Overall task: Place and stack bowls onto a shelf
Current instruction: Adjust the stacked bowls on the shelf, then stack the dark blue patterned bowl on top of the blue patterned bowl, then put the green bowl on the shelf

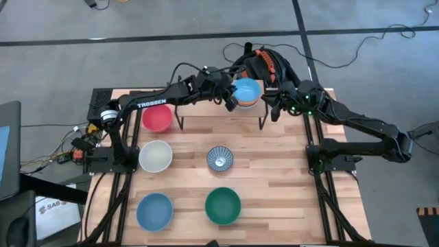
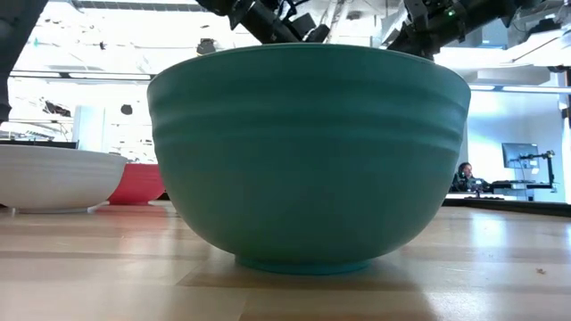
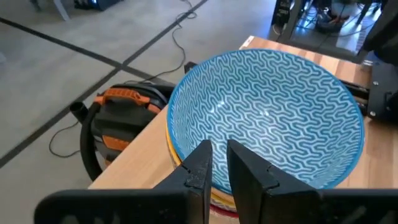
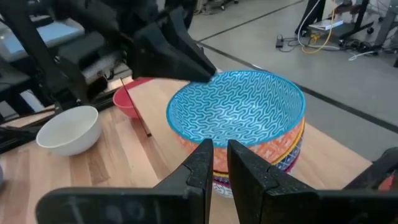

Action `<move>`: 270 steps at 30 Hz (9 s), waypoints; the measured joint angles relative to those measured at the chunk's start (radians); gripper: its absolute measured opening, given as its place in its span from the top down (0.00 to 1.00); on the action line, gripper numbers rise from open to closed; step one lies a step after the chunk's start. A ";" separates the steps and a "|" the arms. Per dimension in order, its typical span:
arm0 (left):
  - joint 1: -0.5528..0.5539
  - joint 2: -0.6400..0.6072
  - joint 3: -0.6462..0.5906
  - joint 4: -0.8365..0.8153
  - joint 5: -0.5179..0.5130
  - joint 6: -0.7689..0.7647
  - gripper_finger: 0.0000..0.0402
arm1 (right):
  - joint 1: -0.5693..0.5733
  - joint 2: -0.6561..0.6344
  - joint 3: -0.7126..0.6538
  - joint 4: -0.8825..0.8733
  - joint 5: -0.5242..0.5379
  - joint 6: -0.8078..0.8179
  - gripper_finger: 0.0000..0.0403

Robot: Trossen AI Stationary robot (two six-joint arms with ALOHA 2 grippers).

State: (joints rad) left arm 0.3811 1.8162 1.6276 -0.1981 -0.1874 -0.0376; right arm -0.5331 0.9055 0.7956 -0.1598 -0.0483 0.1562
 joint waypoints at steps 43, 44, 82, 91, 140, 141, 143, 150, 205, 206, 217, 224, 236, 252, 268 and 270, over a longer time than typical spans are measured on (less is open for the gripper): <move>-0.344 -0.182 -0.001 -0.543 -0.186 -0.236 0.92 | 0.455 0.013 0.000 -0.132 0.182 0.403 0.82; -0.369 -0.181 -0.006 -0.563 -0.211 -0.259 0.92 | 0.491 0.030 0.000 -0.128 0.217 0.430 0.82; -0.851 -0.452 -0.690 -0.373 -0.352 -0.922 0.58 | 0.676 0.732 0.156 -0.116 0.189 1.071 0.47; -0.863 -0.492 -0.800 -0.306 -0.330 -1.004 0.58 | 0.646 0.851 0.254 -0.124 0.178 1.040 0.47; -0.628 -0.517 -0.798 -0.076 -0.228 -0.854 0.58 | 0.149 0.700 1.043 -0.922 0.254 0.484 0.89; -0.623 -0.517 -0.798 -0.077 -0.228 -0.854 0.58 | 0.120 0.709 1.065 -0.952 0.258 0.464 0.89; -0.616 -0.517 -0.798 -0.079 -0.228 -0.855 0.58 | 0.045 0.719 1.091 -0.981 0.239 0.443 0.89; -0.608 -0.517 -0.798 -0.076 -0.238 -0.863 0.58 | -0.090 0.761 1.093 -1.053 0.109 0.373 0.88; -0.606 -0.560 -0.798 -0.056 -0.295 -0.880 0.58 | 0.006 0.773 1.249 -1.086 0.051 0.186 0.48; -0.609 -0.571 -0.799 -0.064 -0.307 -0.879 0.58 | 0.023 0.763 1.249 -1.086 0.051 0.185 0.48; -0.666 -0.627 -0.799 -0.046 -0.361 -0.891 0.58 | 0.324 0.722 1.249 -1.254 0.297 0.307 0.48; -0.734 -0.620 -0.799 -0.030 -0.372 -0.892 0.58 | 0.507 0.722 1.195 -1.323 0.343 0.496 0.48; -0.864 -0.620 -0.799 -0.028 -0.429 -0.942 0.58 | 0.837 0.723 0.954 -1.185 0.338 0.923 0.48; -0.941 -0.620 -0.799 -0.030 -0.468 -0.935 0.58 | 0.953 0.871 0.798 -0.842 0.132 1.070 0.59; -1.043 -0.533 -0.798 -0.026 -0.510 -1.063 0.58 | 0.952 1.044 0.798 -0.678 -0.038 0.972 0.55; -1.051 -0.517 -0.798 -0.027 -0.510 -1.079 0.58 | 0.952 1.062 0.799 -0.658 -0.038 0.971 0.51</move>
State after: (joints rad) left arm -0.6697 1.2988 0.8291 -0.2254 -0.6975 -1.1169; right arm 0.4188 1.9673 1.5942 -0.8178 -0.0867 1.1273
